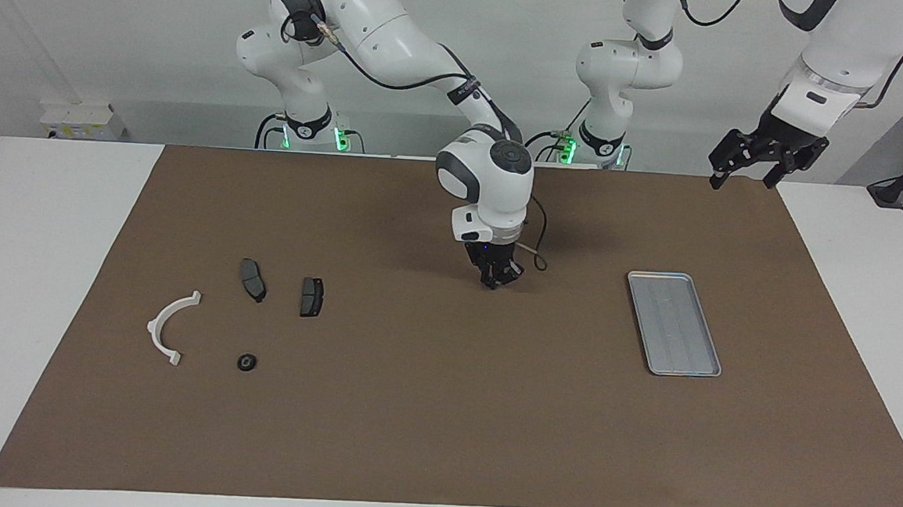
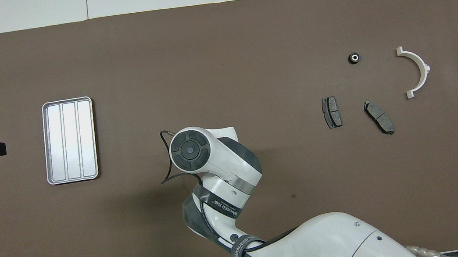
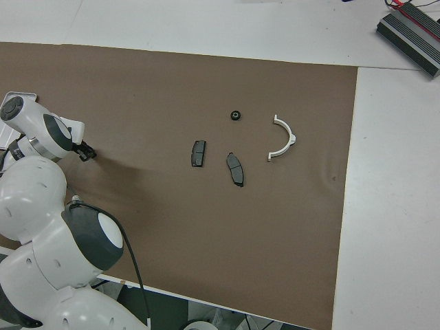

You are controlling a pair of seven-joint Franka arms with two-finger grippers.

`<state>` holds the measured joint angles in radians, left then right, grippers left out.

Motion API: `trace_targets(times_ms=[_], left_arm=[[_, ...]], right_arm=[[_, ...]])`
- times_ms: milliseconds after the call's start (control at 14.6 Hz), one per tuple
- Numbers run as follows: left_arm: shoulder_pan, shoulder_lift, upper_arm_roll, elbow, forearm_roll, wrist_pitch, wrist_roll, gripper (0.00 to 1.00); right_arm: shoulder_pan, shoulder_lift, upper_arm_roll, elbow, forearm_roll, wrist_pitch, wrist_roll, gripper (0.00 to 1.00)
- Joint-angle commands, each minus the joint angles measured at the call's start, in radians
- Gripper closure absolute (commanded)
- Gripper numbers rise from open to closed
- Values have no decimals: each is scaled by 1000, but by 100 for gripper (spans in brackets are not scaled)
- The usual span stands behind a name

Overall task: Place bearing gear from tray to pile
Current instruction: 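Carry the bearing with the right gripper toward the white arc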

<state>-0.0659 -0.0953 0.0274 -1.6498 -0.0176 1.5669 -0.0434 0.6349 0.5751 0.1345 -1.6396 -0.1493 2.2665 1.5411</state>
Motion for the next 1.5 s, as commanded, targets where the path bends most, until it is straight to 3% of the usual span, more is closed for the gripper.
trace_targets(times_ms=[0, 410, 820, 1093, 1435], left_arm=[[-44, -40, 3, -53, 2, 51, -10, 0], [-71, -57, 3, -100, 2, 91, -3, 0], [-71, -57, 3, -96, 4, 81, -7, 0], [-71, -57, 6, -96, 4, 78, -7, 0], [-61, -57, 6, -94, 4, 78, -7, 0]], right_arm=[[-12, 9, 8, -6, -18, 15, 14, 100], [-56, -6, 4, 153, -21, -240, -145, 100], [-253, -150, 7, 169, 1, -416, -646, 100], [-392, -166, 5, 158, 1, -427, -955, 100], [-556, -167, 7, 81, 5, -325, -1229, 100]])
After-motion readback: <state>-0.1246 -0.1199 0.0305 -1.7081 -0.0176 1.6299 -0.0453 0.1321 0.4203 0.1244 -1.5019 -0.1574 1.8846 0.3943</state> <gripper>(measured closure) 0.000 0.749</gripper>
